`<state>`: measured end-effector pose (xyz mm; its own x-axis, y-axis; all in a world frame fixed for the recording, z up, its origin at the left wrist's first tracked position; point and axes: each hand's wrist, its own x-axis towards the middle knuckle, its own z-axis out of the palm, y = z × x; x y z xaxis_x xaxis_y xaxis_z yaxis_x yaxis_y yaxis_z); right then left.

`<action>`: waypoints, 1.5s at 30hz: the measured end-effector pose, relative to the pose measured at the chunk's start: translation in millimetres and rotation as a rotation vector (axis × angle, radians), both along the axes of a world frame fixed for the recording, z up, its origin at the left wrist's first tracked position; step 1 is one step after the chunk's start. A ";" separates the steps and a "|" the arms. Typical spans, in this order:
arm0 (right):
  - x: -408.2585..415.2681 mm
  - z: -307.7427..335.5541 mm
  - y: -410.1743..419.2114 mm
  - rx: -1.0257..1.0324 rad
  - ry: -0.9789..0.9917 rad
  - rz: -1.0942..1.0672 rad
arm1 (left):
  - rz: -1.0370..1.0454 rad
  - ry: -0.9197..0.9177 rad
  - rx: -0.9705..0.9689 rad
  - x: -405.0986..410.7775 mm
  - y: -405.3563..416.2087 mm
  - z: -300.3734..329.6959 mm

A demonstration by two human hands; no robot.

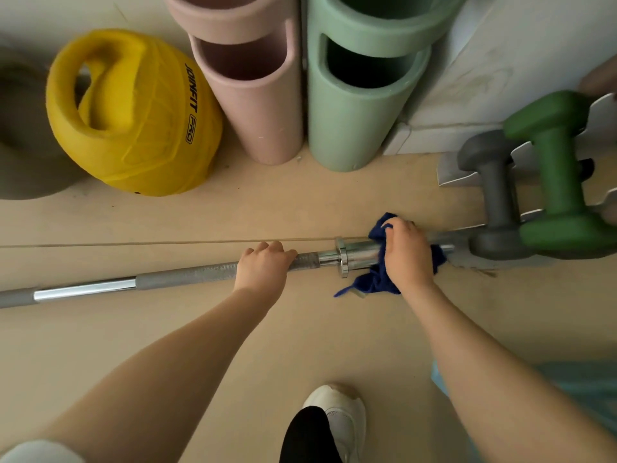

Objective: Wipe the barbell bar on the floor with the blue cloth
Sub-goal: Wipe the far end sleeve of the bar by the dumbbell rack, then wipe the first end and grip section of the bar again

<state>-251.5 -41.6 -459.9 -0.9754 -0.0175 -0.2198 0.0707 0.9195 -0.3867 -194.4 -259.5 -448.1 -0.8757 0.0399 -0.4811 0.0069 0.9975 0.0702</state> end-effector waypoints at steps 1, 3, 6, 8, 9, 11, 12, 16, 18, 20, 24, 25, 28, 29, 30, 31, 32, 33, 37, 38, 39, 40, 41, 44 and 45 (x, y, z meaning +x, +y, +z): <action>6.6 3.5 -15.1 -0.079 -0.016 0.004 | -0.004 -0.006 0.002 0.3 -0.1 0.3; 17.2 9.9 -43.8 -0.243 -0.085 -0.090 | -0.005 -0.032 0.009 0.4 -0.6 1.5; 13.3 23.9 -63.5 -0.511 -0.219 -0.424 | 0.078 -0.088 0.091 0.3 -6.2 9.8; 6.8 39.4 -71.8 -0.628 -0.197 -0.461 | 0.199 -0.099 0.251 2.7 -16.2 20.8; 4.4 47.6 -79.3 -0.659 -0.178 -0.433 | 0.250 -0.082 0.333 4.7 -22.4 26.4; 3.7 62.0 -102.6 -0.738 -0.187 -0.374 | 0.364 -0.016 0.475 8.4 -34.8 38.5; 4.1 69.4 -117.2 -0.790 -0.229 -0.350 | 0.458 0.012 0.552 8.8 -41.7 43.7; 1.8 100.1 -176.9 -0.993 -0.449 -0.221 | 1.013 0.004 1.071 1.5 -71.0 76.7; 5.2 111.8 -199.7 -1.064 -0.537 -0.195 | 1.192 -0.024 1.214 4.0 -89.4 91.6; 13.0 120.3 -220.5 -1.075 -0.590 -0.167 | 1.240 -0.024 1.314 15.9 -111.2 101.7; 33.3 151.8 -268.4 -0.974 -0.584 0.010 | 1.221 0.013 1.396 38.7 -161.8 122.1; 39.3 160.2 -281.0 -0.914 -0.553 0.077 | 1.203 0.018 1.383 43.9 -174.7 127.5; 49.1 179.5 -316.6 -0.802 -0.533 0.271 | 1.135 0.040 1.427 54.2 -212.5 138.5; 52.4 184.9 -329.8 -0.805 -0.574 0.297 | 1.122 0.044 1.462 58.1 -228.1 142.8; 55.7 189.7 -342.9 -0.813 -0.619 0.305 | 1.106 0.044 1.491 61.3 -244.3 147.6; 60.0 194.9 -356.5 -0.830 -0.641 0.325 | 1.087 0.039 1.500 64.8 -261.2 153.2; 64.9 198.1 -370.7 -0.834 -0.624 0.351 | 1.074 0.036 1.497 68.3 -278.3 158.1; 69.6 200.0 -385.2 -0.840 -0.587 0.373 | 1.061 0.044 1.479 72.1 -296.1 162.6; 94.5 203.1 -450.9 -0.834 -0.445 0.349 | 0.978 0.121 1.331 88.2 -368.0 179.1; 101.0 203.4 -468.9 -0.834 -0.435 0.298 | 0.959 0.156 1.316 93.4 -385.1 182.6; 105.2 201.5 -486.6 -0.834 -0.432 0.229 | 0.946 0.194 1.313 99.1 -401.2 186.3; 108.5 201.0 -502.6 -0.823 -0.445 0.167 | 0.931 0.232 1.308 105.0 -416.7 188.9; 111.6 199.5 -517.3 -0.804 -0.469 0.140 | 0.906 0.258 1.283 111.7 -432.1 188.9; 121.0 195.1 -552.9 -0.643 -0.643 0.239 | 0.765 0.252 1.134 137.0 -476.2 177.3; 125.0 195.8 -562.3 -0.554 -0.667 0.305 | 0.720 0.228 1.093 144.8 -489.8 171.9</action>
